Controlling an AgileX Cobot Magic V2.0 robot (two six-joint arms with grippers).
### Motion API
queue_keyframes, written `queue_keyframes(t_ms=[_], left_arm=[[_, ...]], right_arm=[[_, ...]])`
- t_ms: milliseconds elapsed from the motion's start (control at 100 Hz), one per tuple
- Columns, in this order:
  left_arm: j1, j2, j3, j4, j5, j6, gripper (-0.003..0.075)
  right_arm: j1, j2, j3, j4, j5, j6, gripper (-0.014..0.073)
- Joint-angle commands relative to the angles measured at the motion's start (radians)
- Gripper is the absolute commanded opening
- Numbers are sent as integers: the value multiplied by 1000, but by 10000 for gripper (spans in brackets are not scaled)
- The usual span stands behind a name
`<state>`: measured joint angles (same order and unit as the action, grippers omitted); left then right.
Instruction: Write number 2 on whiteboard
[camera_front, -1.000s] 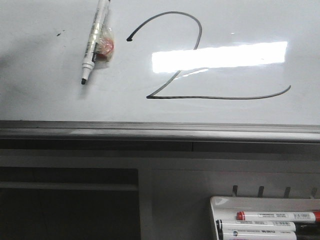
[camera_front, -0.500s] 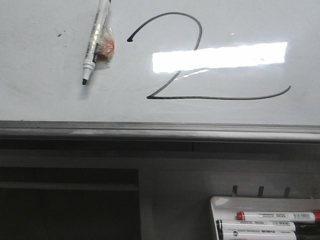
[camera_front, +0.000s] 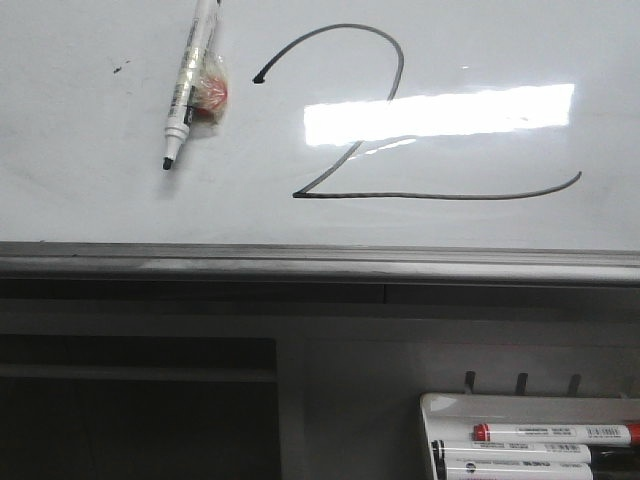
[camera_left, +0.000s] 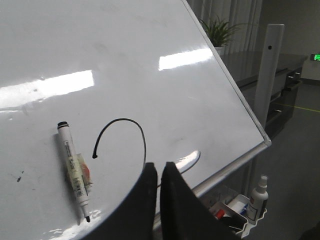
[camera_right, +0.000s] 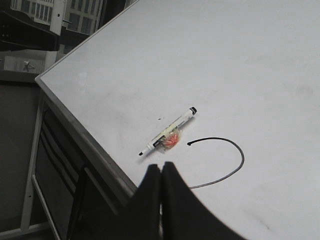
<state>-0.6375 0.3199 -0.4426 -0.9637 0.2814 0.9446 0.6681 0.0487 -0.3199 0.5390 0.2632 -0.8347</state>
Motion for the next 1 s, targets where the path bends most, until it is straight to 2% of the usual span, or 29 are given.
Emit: queue_keyframes(t_ms=[0, 170, 280, 400, 500, 590, 660, 770, 900, 990], left_arm=[[0, 8, -27, -21, -17, -3, -20], [0, 8, -27, -21, -19, -3, -20], [0, 8, -27, -21, -95, -3, -20], [0, 3, -19, -18, -95, -3, -20], [4, 1, 17, 102, -165, -3, -20], [29, -13, 90, 228, -310, -15, -20], [65, -38, 166, 405, -408, -126, -20], [152, -106, 298, 662, -530, -426, -20], [249, -188, 404, 774, -504, -657, -20], [297, -236, 453, 798, -429, -723, -20]], right_arm=[[-6, 9, -26, 2, -77, -1, -78], [-6, 9, -26, 2, -77, -1, -78], [-6, 9, -26, 2, -77, -1, -78], [-6, 9, -26, 2, -77, -1, -78], [-6, 9, -26, 2, -77, -1, -78], [-6, 9, -26, 2, -77, -1, -78], [-6, 9, -26, 2, -77, -1, -78], [-6, 9, -26, 2, -77, -1, -78], [-6, 9, -26, 2, -77, -1, -78], [-6, 9, -26, 2, -77, -1, -78]])
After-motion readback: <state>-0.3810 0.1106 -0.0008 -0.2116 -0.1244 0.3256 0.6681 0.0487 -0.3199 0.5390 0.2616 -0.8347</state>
